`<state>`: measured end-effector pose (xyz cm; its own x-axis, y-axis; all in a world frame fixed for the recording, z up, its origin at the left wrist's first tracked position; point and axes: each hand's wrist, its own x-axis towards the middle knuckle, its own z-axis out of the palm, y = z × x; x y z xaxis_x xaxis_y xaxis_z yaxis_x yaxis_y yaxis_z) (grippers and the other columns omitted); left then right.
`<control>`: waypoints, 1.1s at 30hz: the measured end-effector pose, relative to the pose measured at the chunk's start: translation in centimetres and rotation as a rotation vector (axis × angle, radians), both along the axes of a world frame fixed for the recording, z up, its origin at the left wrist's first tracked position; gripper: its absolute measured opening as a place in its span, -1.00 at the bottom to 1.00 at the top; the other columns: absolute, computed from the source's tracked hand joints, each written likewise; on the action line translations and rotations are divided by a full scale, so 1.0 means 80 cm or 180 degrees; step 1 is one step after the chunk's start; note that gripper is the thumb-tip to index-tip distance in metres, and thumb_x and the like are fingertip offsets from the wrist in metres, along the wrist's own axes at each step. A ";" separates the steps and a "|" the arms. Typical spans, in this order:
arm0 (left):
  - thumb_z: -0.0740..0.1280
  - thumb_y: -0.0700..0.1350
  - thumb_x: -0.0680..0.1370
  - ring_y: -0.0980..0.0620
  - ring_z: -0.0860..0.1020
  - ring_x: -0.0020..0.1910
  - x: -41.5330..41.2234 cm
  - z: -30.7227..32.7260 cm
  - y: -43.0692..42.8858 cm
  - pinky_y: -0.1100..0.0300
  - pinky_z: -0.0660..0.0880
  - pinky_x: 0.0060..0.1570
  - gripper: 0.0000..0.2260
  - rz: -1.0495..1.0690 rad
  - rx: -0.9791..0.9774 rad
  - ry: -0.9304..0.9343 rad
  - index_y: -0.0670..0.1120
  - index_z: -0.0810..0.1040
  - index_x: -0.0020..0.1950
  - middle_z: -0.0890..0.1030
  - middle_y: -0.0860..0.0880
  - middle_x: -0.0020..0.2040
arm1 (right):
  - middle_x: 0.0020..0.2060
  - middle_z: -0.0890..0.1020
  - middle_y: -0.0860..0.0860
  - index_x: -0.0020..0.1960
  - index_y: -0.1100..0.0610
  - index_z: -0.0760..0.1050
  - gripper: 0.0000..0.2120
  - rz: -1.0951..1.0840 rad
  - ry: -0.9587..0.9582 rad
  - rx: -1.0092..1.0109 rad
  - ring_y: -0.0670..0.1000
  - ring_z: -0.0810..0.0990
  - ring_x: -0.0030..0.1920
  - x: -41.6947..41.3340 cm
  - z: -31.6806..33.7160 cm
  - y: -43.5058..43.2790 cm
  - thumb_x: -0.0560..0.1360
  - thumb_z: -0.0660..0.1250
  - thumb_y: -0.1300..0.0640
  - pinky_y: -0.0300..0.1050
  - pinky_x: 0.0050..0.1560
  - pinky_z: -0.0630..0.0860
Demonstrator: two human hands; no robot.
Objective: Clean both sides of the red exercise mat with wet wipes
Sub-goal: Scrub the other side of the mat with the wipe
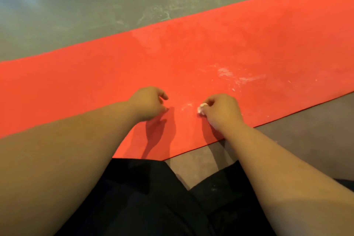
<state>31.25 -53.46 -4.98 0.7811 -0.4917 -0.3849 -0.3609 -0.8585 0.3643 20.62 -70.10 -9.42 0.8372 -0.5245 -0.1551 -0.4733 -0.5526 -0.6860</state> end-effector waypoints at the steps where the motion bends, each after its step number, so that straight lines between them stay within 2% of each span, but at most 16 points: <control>1: 0.46 -0.01 0.46 -0.10 0.47 0.30 0.002 -0.008 0.008 0.12 0.37 0.25 -0.40 -0.0315 0.0601 -0.0177 -0.09 0.36 0.45 0.48 -0.17 0.35 | -0.13 0.66 0.13 -0.13 0.14 0.65 -0.87 -0.0009 0.0085 -0.0362 0.12 0.59 -0.12 -0.001 -0.007 -0.002 0.45 0.32 0.25 -0.08 -0.13 0.48; 2: 0.47 0.10 0.43 -0.18 0.27 0.45 0.001 -0.017 0.014 0.06 0.25 0.37 -0.18 -0.0457 0.1046 -0.0094 -0.06 0.14 0.55 0.28 -0.19 0.49 | -0.05 0.63 0.13 -0.05 0.15 0.64 -0.83 0.0051 0.0096 -0.0554 0.14 0.57 -0.05 -0.001 -0.014 -0.001 0.47 0.28 0.25 -0.09 -0.07 0.45; 4: 0.47 0.24 0.36 -0.38 -0.03 0.50 0.001 -0.037 0.016 -0.13 0.09 0.45 0.08 -0.0395 0.1567 0.0323 0.01 -0.24 0.57 -0.12 -0.25 0.56 | 0.00 0.55 0.13 0.01 0.17 0.64 -0.79 0.0452 0.0067 -0.0882 0.15 0.52 0.02 0.001 -0.027 0.015 0.50 0.25 0.18 -0.10 0.02 0.41; 6: 0.47 0.31 0.32 -0.48 -0.02 0.46 0.009 -0.050 0.010 -0.22 0.14 0.43 0.18 -0.0436 0.1821 0.0333 0.02 -0.38 0.53 -0.26 -0.32 0.52 | 0.00 0.55 0.11 0.02 0.18 0.65 -0.77 0.1023 0.0004 -0.1135 0.14 0.49 0.07 0.007 -0.035 0.032 0.51 0.25 0.13 -0.09 0.08 0.40; 9: 0.49 0.32 0.27 -0.50 0.10 0.43 0.018 -0.052 0.003 -0.22 0.22 0.39 0.24 -0.0565 0.1879 0.0216 -0.01 -0.39 0.52 -0.21 -0.38 0.51 | -0.02 0.60 0.12 0.03 0.18 0.63 -0.79 0.1247 -0.0106 -0.1183 0.17 0.50 0.07 0.022 -0.037 0.026 0.51 0.25 0.20 -0.02 0.04 0.41; 12: 0.51 0.31 0.25 -0.52 0.10 0.42 0.022 -0.055 0.003 -0.23 0.25 0.37 0.25 -0.0578 0.1912 0.0178 0.02 -0.38 0.53 -0.20 -0.36 0.51 | -0.01 0.62 0.13 0.04 0.17 0.61 -0.83 0.0520 -0.0323 -0.0943 0.17 0.53 0.05 0.042 -0.039 0.004 0.51 0.27 0.22 -0.04 0.02 0.43; 14: 0.52 0.30 0.24 -0.52 0.12 0.41 0.025 -0.056 0.001 -0.24 0.26 0.36 0.26 -0.0599 0.1935 0.0174 0.01 -0.38 0.52 -0.19 -0.38 0.51 | 0.00 0.59 0.14 0.04 0.16 0.62 -0.82 0.0246 -0.0265 -0.1012 0.17 0.52 0.06 0.050 -0.042 0.009 0.51 0.28 0.20 -0.08 0.06 0.39; 16: 0.54 0.30 0.21 -0.50 0.17 0.41 0.027 -0.055 -0.003 -0.24 0.29 0.34 0.29 -0.0598 0.1958 0.0203 0.00 -0.39 0.52 -0.17 -0.39 0.51 | -0.01 0.56 0.14 0.05 0.16 0.63 -0.81 0.0585 -0.0171 -0.1087 0.18 0.51 0.05 0.044 -0.045 0.023 0.51 0.28 0.19 -0.06 0.09 0.41; 20: 0.55 0.30 0.18 -0.45 0.23 0.40 0.030 -0.054 -0.007 -0.22 0.35 0.30 0.32 -0.0607 0.1988 0.0208 -0.01 -0.40 0.52 -0.15 -0.40 0.50 | -0.11 0.56 0.12 -0.02 0.19 0.65 -0.83 0.1713 -0.0292 -0.1320 0.21 0.54 -0.03 0.028 -0.041 0.019 0.51 0.30 0.19 -0.02 0.00 0.45; 21: 0.55 0.30 0.18 -0.46 0.22 0.41 0.030 -0.053 -0.009 -0.22 0.34 0.31 0.32 -0.0609 0.2000 0.0207 -0.01 -0.40 0.52 -0.16 -0.40 0.50 | -0.10 0.55 0.12 -0.02 0.18 0.66 -0.84 0.1756 -0.0246 -0.1404 0.21 0.53 -0.03 0.037 -0.038 0.008 0.51 0.31 0.19 -0.03 -0.02 0.45; 25: 0.55 0.30 0.19 -0.48 0.17 0.42 0.028 -0.052 -0.009 -0.25 0.31 0.33 0.31 -0.0590 0.2008 0.0241 -0.01 -0.40 0.52 -0.17 -0.40 0.50 | -0.04 0.56 0.18 -0.02 0.22 0.66 -0.81 0.1206 0.0048 -0.1518 0.21 0.53 0.01 0.075 -0.034 -0.009 0.53 0.28 0.18 0.00 0.03 0.45; 30: 0.54 0.27 0.24 -0.53 0.07 0.42 0.027 -0.046 -0.015 -0.28 0.29 0.33 0.28 -0.0545 0.2050 0.0351 -0.01 -0.44 0.49 -0.20 -0.38 0.50 | -0.16 0.58 0.12 -0.12 0.22 0.66 -0.84 0.1680 -0.0117 -0.1461 0.20 0.55 -0.07 0.024 -0.034 0.006 0.47 0.29 0.29 0.02 -0.09 0.48; 33: 0.54 0.26 0.25 -0.52 0.07 0.43 0.026 -0.043 -0.023 -0.27 0.28 0.34 0.29 -0.0500 0.2145 0.0361 -0.02 -0.47 0.48 -0.21 -0.38 0.50 | -0.10 0.60 0.11 -0.10 0.19 0.66 -0.82 0.1733 -0.0053 -0.1490 0.19 0.55 -0.02 0.043 -0.028 0.000 0.45 0.28 0.31 0.01 -0.04 0.48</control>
<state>33.30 -55.26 -8.43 0.6573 -0.2210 -0.7205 -0.4905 -0.8513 -0.1863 24.04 -70.12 -11.65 0.9992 -0.0401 -0.0011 -0.0383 -0.9453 -0.3240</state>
